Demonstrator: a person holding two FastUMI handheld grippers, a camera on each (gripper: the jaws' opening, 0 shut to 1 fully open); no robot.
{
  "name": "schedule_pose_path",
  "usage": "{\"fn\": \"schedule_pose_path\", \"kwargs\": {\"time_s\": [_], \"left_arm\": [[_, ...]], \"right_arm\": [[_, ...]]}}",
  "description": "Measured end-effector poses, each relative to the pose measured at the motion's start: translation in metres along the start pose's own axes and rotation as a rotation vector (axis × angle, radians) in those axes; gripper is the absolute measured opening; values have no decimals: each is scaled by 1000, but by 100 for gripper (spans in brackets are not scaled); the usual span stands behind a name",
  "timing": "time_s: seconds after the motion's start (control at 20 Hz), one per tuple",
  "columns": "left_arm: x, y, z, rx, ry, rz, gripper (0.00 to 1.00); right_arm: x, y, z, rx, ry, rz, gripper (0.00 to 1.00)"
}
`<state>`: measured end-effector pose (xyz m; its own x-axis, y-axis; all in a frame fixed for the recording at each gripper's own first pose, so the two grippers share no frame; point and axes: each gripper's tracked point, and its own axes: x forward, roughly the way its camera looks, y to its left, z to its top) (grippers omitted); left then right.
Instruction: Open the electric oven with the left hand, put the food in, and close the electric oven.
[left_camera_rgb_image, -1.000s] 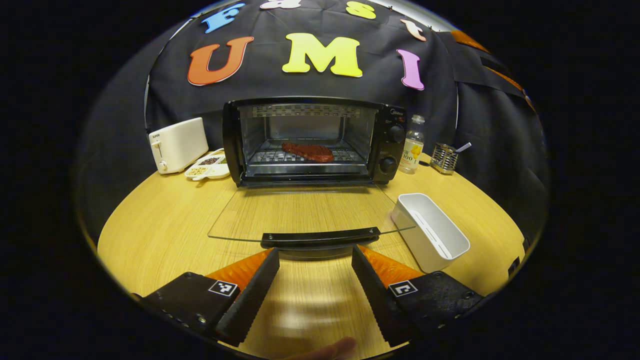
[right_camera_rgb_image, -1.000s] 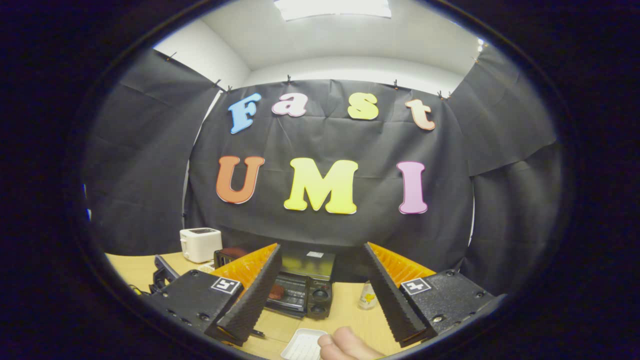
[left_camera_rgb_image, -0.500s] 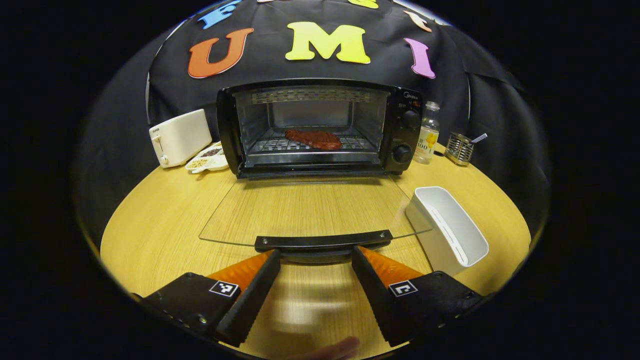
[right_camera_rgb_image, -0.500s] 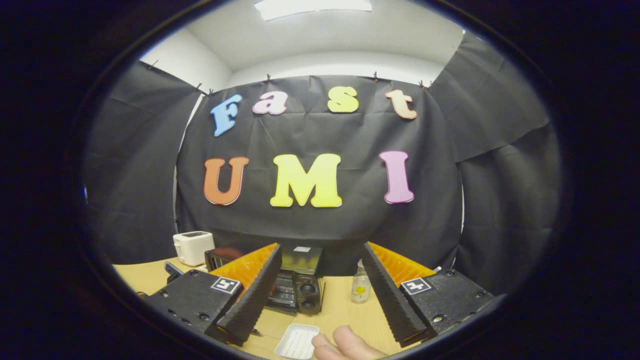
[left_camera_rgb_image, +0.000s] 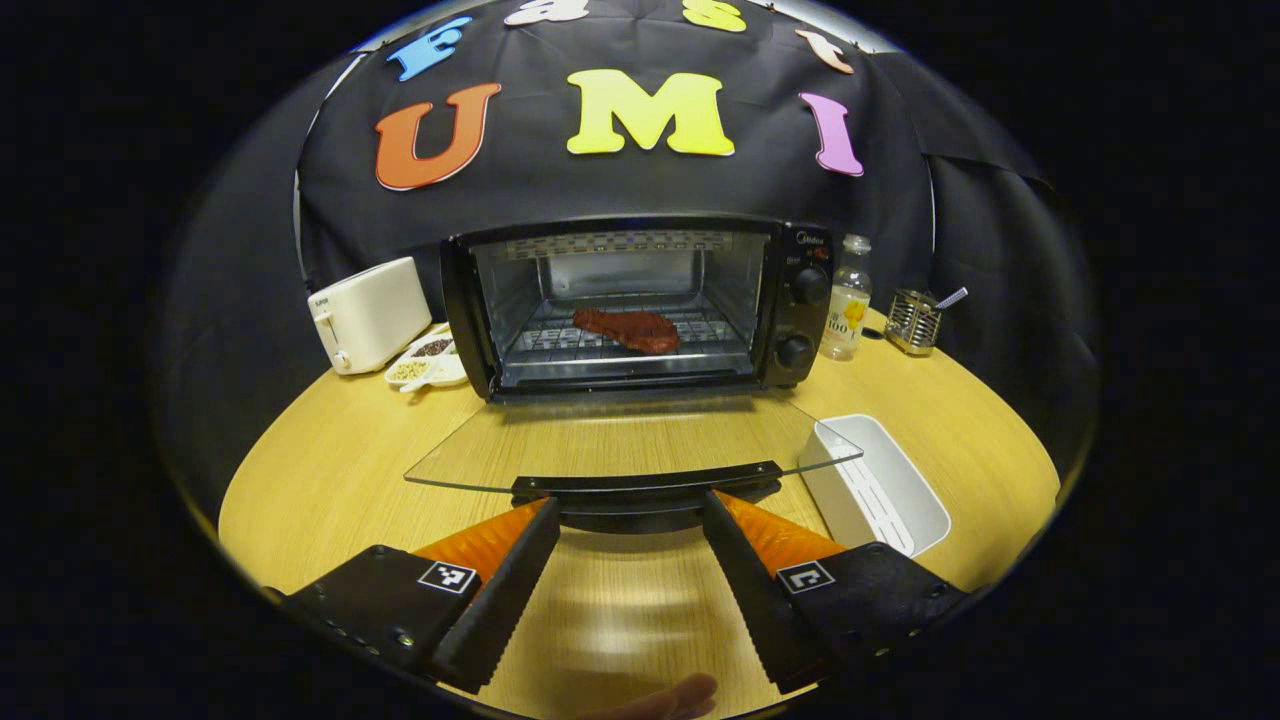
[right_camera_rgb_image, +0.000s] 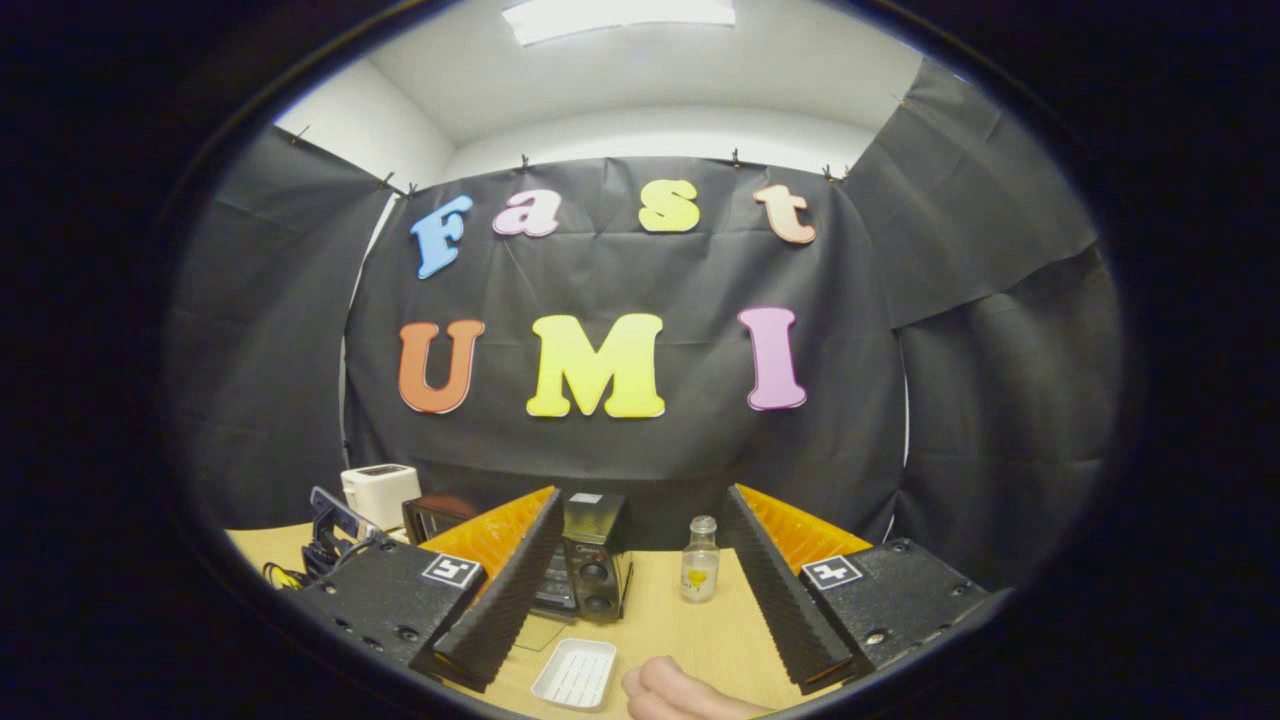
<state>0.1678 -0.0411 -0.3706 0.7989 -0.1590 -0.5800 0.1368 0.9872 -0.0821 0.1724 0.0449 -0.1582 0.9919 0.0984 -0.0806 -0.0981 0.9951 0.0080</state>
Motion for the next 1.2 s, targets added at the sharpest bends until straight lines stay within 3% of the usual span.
{"fn": "schedule_pose_path", "kwargs": {"time_s": [0.6,1.0,1.2], "left_arm": [[-2,6,70,6,-138,-16,94],[20,23,141,-15,-248,-18,97],[-15,30,157,-22,-282,5,97]], "right_arm": [[-23,-23,1,38,30,-51,100],[-55,-34,2,51,52,-80,100],[-78,-26,2,59,69,-57,100]]}}
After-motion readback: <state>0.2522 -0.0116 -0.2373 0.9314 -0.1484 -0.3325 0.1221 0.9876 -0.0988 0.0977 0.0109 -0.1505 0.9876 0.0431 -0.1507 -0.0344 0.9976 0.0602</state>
